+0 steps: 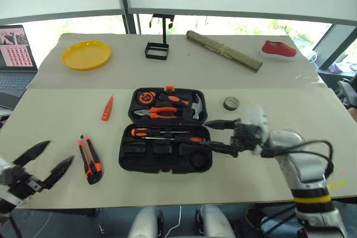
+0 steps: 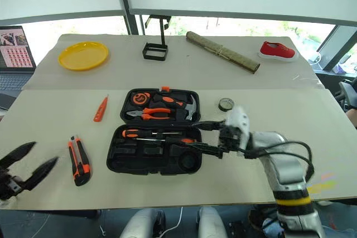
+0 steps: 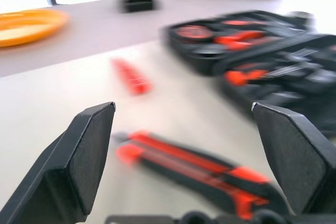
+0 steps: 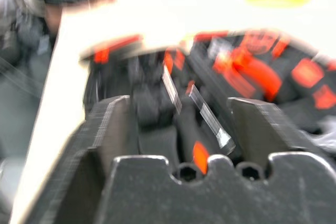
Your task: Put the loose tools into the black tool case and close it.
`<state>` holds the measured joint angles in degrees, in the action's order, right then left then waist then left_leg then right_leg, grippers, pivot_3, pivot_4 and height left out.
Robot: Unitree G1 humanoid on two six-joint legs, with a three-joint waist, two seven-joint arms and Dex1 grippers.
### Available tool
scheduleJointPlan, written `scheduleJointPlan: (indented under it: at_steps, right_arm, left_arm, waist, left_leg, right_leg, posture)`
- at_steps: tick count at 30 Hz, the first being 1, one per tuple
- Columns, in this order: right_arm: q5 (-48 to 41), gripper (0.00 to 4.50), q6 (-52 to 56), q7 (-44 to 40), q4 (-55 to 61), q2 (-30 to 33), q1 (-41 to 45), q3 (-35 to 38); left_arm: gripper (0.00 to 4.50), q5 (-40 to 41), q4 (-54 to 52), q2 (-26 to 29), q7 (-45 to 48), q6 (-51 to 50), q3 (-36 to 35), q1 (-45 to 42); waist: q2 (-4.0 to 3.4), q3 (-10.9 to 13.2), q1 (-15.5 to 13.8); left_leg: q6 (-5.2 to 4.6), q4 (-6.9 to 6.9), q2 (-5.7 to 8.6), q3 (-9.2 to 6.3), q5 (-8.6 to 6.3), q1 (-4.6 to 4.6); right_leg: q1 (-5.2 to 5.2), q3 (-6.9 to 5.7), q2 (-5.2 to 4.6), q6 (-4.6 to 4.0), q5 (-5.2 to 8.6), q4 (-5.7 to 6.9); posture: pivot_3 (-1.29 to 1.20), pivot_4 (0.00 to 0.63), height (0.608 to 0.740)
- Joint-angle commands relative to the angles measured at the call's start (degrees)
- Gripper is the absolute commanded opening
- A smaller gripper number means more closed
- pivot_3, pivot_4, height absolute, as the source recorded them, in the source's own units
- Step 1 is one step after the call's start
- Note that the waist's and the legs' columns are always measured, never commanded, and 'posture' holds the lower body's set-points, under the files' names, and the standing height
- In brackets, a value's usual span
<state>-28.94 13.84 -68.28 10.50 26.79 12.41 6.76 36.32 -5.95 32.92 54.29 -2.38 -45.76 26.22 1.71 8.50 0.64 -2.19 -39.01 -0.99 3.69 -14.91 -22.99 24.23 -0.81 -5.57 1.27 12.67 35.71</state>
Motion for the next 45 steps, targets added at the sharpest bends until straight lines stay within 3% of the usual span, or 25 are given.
scheduleJointPlan:
  at_steps: [1, 5, 9, 13, 18, 21, 25, 32, 36, 39, 43, 44, 45]
  right_arm:
    - [-2.9, 4.43, -11.9, 2.8, 0.0, -4.8, -3.4, 6.4]
    - [-6.1, 4.43, -14.3, 9.5, 3.0, -11.3, -5.5, 8.1]
    - [-3.9, 4.43, -19.0, 10.1, 4.8, -12.8, -7.2, 6.3]
    - [-3.1, 4.43, -23.3, 6.8, 4.0, -10.2, -9.7, 5.8]
    - [-2.6, 4.43, -27.2, 2.2, 1.7, -6.6, -11.5, 4.7]
    - [-4.2, 4.43, -25.2, 5.3, 2.9, -7.0, -9.7, 4.2]
    - [-5.4, 4.43, -21.9, 7.1, 5.6, -6.3, -6.2, 1.3]
    - [-3.5, 4.43, -19.0, 9.3, 5.5, -4.9, -2.1, -1.7]
    - [-3.0, 4.43, -18.0, 9.5, 4.7, -3.3, -1.9, -2.1]
    - [-3.8, 4.50, -17.5, 9.1, 4.1, -1.9, -2.2, -1.5]
    - [-5.0, 4.50, -17.6, 7.9, 3.4, -0.2, -3.0, -0.2]
    - [-5.3, 4.50, -17.7, 7.6, 3.1, 0.2, -3.2, 0.2]
    - [-5.6, 4.50, -17.7, 7.1, 2.7, 0.8, -3.7, 0.6]
  left_arm:
    - [4.50, -1.9, 1.0, 0.0, -7.4, -3.6, -3.4, 2.7]
    - [4.50, 0.7, -2.3, 2.6, -15.1, -16.0, -2.5, 1.6]
    - [4.50, 4.8, -6.0, 7.7, -20.9, -28.8, -0.8, -4.2]
    - [4.50, 8.9, -6.9, 14.8, -24.9, -41.2, 6.8, -18.3]
    - [4.50, 6.1, -0.5, 18.6, -26.7, -50.4, 19.2, -34.6]
    - [4.50, -0.4, 10.6, 16.3, -29.3, -53.0, 29.9, -49.2]
    - [4.50, -8.7, 24.3, 13.2, -30.3, -50.1, 37.8, -60.7]
    - [4.50, -15.8, 35.0, 9.6, -28.3, -44.9, 42.2, -67.2]
    - [4.50, -17.1, 38.7, 7.1, -28.6, -44.9, 41.3, -69.4]
    - [3.83, -17.9, 38.5, 6.5, -25.5, -44.9, 42.6, -68.3]
    - [2.24, -19.2, 38.6, 6.2, -24.8, -43.9, 42.0, -67.3]
    - [2.03, -19.4, 38.6, 6.1, -24.6, -43.7, 41.8, -67.0]
    - [1.48, -19.4, 38.7, 5.9, -25.0, -42.6, 41.1, -66.7]
  waist:
    - [0.06, 0.0, 0.0]
    - [0.08, 0.0, 0.1]
    - [0.08, 0.0, -0.7]
    - [0.14, -0.1, -1.4]
    - [0.13, 0.0, -0.7]
    - [0.12, 0.0, -0.2]
    - [0.17, 0.0, 0.5]
    - [0.22, 0.0, 0.0]
    - [0.23, 0.0, -0.8]
    - [0.23, 0.0, -0.9]
    - [0.23, 0.0, -1.2]
    - [0.23, 0.0, -1.3]
    - [0.23, 0.0, -1.3]
  left_leg:
    - [0.00, 0.00, -0.02, 0.02, 0.00, 0.05]
    - [0.02, 0.02, -0.03, 0.03, 0.01, 0.09]
    - [0.08, 0.01, -0.01, -0.03, 0.05, 0.14]
    - [0.13, 0.00, 0.04, -0.08, 0.08, 0.18]
    - [0.17, 0.03, 0.11, -0.02, 0.10, 0.22]
    - [0.26, 0.14, 0.09, -0.01, 0.15, 0.29]
    - [0.46, 0.12, 0.11, -0.01, 0.28, 0.33]
    - [0.42, 0.11, 0.07, -0.02, 0.26, 0.11]
    - [0.35, 0.02, 0.13, -0.02, 0.23, 0.11]
    - [0.35, 0.01, 0.12, -0.02, 0.23, 0.13]
    - [0.35, 0.01, 0.12, -0.02, 0.23, 0.13]
    - [0.34, 0.01, 0.12, -0.02, 0.23, 0.13]
    - [0.34, 0.00, 0.13, -0.02, 0.23, 0.13]
  right_leg:
    - [-0.03, 0.01, 0.05, 0.00, 0.01, 0.01]
    - [-0.03, 0.07, 0.10, 0.03, 0.06, 0.14]
    - [-0.05, 0.05, 0.07, 0.03, 0.05, 0.21]
    - [-0.06, 0.01, 0.04, 0.02, 0.05, 0.26]
    - [-0.09, 0.12, 0.09, 0.03, 0.03, 0.30]
    - [-0.09, 0.18, 0.26, -0.03, 0.06, 0.34]
    - [-0.06, 0.18, 0.44, -0.15, 0.03, 0.45]
    - [0.09, 0.13, 0.36, -0.13, 0.03, 0.40]
    - [0.00, 0.11, 0.25, -0.05, 0.00, 0.38]
    - [-0.01, 0.14, 0.26, -0.04, 0.01, 0.39]
    - [-0.02, 0.13, 0.26, -0.04, 0.01, 0.39]
    - [-0.03, 0.13, 0.25, -0.04, 0.01, 0.38]
    - [-0.03, 0.13, 0.24, -0.03, 0.01, 0.38]
  posture:
    - [0.00, 0.150, 0.740]
    - [0.00, 0.150, 0.740]
    - [0.00, 0.150, 0.740]
    - [0.00, 0.150, 0.740]
    - [0.00, 0.150, 0.740]
    - [0.00, 0.150, 0.740]
    - [0.00, 0.150, 0.740]
    - [0.00, 0.150, 0.740]
    - [0.00, 0.150, 0.740]
    - [0.00, 0.150, 0.740]
    - [0.00, 0.150, 0.740]
    - [0.00, 0.150, 0.740]
    - [0.00, 0.150, 0.740]
